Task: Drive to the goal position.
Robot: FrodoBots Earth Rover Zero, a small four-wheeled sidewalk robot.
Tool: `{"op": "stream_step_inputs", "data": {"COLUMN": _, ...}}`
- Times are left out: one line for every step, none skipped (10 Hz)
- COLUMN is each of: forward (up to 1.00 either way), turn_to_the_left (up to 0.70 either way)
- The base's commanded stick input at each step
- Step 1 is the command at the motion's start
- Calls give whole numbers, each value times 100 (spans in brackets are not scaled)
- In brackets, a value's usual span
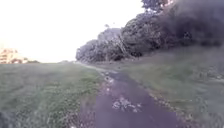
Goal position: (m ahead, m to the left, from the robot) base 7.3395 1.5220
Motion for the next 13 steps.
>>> {"op": "stream_step_inputs", "data": {"forward": 70, "turn_to_the_left": 0}}
{"op": "stream_step_inputs", "data": {"forward": 70, "turn_to_the_left": 0}}
{"op": "stream_step_inputs", "data": {"forward": 70, "turn_to_the_left": 0}}
{"op": "stream_step_inputs", "data": {"forward": 70, "turn_to_the_left": 0}}
{"op": "stream_step_inputs", "data": {"forward": 70, "turn_to_the_left": 0}}
{"op": "stream_step_inputs", "data": {"forward": 70, "turn_to_the_left": 0}}
{"op": "stream_step_inputs", "data": {"forward": 70, "turn_to_the_left": 0}}
{"op": "stream_step_inputs", "data": {"forward": 70, "turn_to_the_left": 0}}
{"op": "stream_step_inputs", "data": {"forward": 70, "turn_to_the_left": 0}}
{"op": "stream_step_inputs", "data": {"forward": 70, "turn_to_the_left": 0}}
{"op": "stream_step_inputs", "data": {"forward": 70, "turn_to_the_left": 0}}
{"op": "stream_step_inputs", "data": {"forward": 70, "turn_to_the_left": 0}}
{"op": "stream_step_inputs", "data": {"forward": 70, "turn_to_the_left": 0}}
